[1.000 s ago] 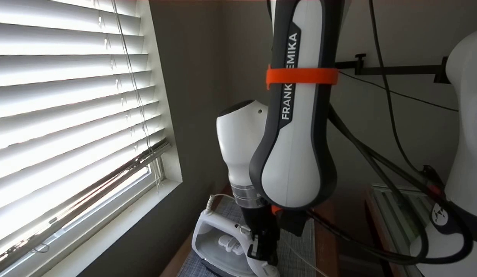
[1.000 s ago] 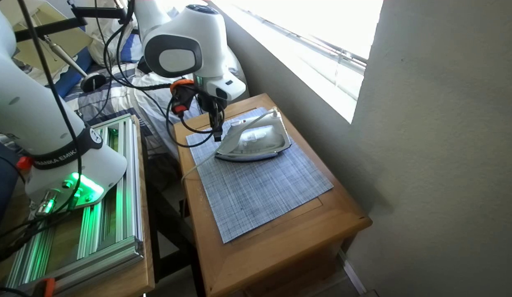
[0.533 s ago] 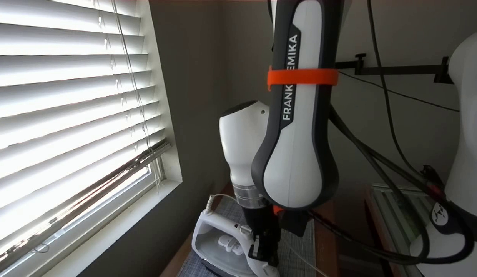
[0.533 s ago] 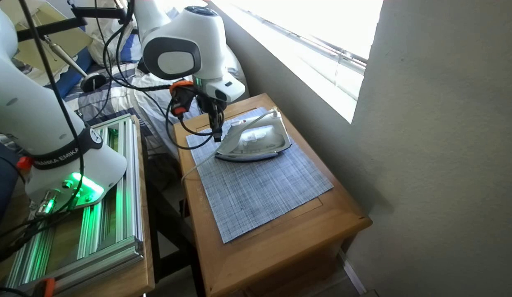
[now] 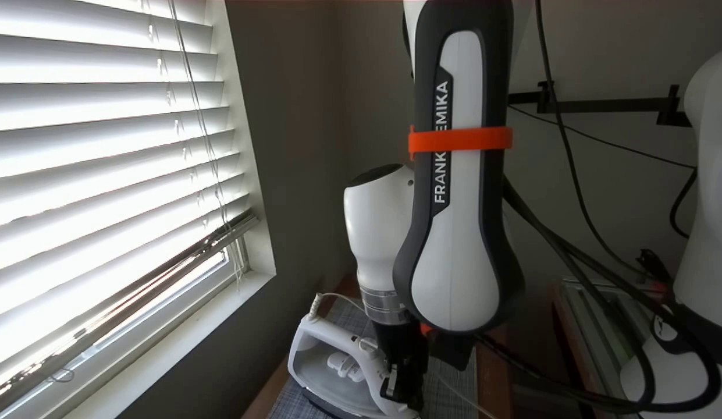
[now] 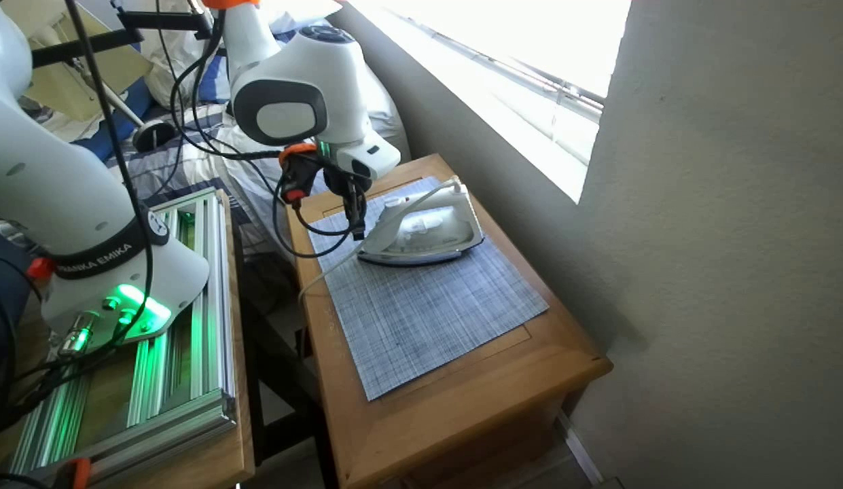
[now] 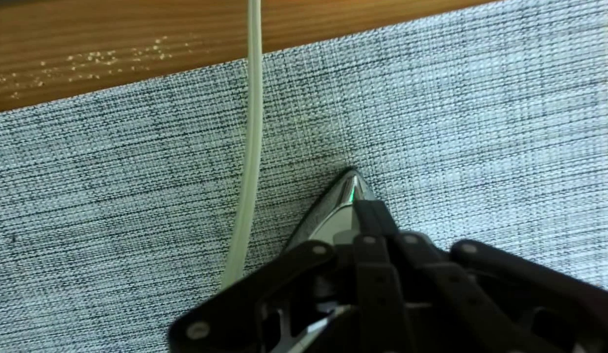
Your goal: Push the switch at the front of the iron down.
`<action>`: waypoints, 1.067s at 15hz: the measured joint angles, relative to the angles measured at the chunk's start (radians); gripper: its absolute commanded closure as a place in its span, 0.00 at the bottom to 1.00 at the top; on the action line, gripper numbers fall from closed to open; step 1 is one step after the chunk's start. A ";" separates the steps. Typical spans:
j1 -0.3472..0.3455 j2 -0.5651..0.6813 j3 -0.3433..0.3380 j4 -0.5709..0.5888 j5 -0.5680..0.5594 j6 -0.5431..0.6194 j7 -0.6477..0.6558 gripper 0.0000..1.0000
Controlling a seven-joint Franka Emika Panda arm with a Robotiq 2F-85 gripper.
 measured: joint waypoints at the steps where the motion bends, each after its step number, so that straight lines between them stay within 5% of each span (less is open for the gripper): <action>1: -0.004 0.001 0.003 -0.002 0.000 0.007 0.000 1.00; 6: -0.013 0.003 0.008 -0.008 0.000 0.034 -0.001 1.00; 9: -0.021 0.003 0.013 -0.007 0.000 0.034 -0.008 0.68; 16: -0.027 0.000 0.014 0.011 -0.001 0.016 -0.038 0.20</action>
